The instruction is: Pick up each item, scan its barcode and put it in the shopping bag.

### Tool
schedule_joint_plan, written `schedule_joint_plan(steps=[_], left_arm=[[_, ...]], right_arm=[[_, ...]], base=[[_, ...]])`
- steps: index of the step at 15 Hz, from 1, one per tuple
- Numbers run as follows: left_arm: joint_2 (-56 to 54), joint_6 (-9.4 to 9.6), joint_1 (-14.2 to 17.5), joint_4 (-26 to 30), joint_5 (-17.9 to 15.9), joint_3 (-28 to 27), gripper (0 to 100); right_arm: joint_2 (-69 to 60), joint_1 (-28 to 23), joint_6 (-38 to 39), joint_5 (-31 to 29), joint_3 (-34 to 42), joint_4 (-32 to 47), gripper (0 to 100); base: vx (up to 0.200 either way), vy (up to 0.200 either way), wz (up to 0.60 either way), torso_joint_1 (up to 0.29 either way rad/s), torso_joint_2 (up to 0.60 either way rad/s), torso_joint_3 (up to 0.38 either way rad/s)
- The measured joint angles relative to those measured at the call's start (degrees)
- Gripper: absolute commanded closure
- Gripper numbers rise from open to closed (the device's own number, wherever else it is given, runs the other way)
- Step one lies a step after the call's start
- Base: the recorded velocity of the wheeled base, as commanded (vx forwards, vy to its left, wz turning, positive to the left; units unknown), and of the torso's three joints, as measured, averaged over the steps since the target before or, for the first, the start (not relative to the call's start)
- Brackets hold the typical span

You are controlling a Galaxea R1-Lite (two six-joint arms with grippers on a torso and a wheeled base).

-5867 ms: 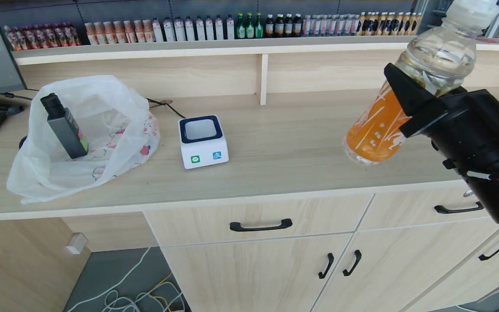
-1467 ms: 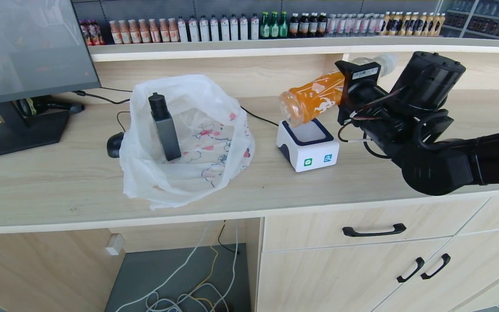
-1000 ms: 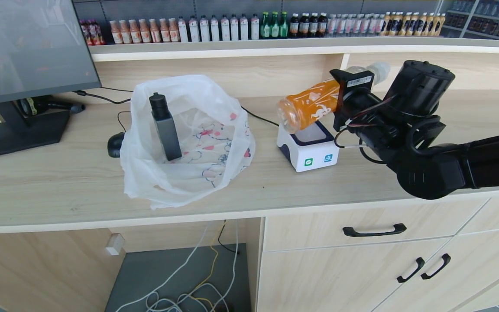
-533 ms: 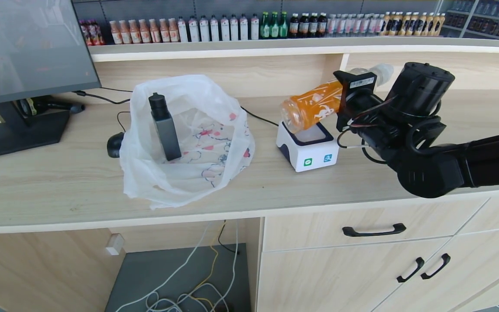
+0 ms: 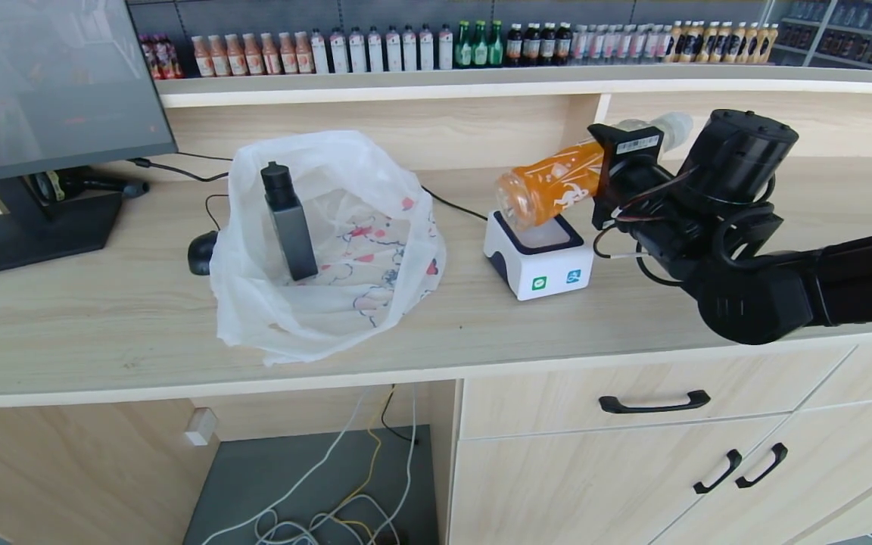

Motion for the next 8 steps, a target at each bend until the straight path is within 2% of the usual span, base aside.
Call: schedule_joint_plan(steps=[5,8], left_arm=[[0.0,0.0,0.0,0.0,0.0,0.0,0],[0.0,0.0,0.0,0.02,-0.02,0.0,0]], right_arm=[[-0.5,0.02,-0.79,-0.33,-0.18,0.02,100],[-2.29,0.48,-6.29,-0.49,0.61,-0.02,100]], base=[[0.0,0.0,0.0,0.0,0.0,0.0],[0.0,0.0,0.0,0.0,0.0,0.0]])
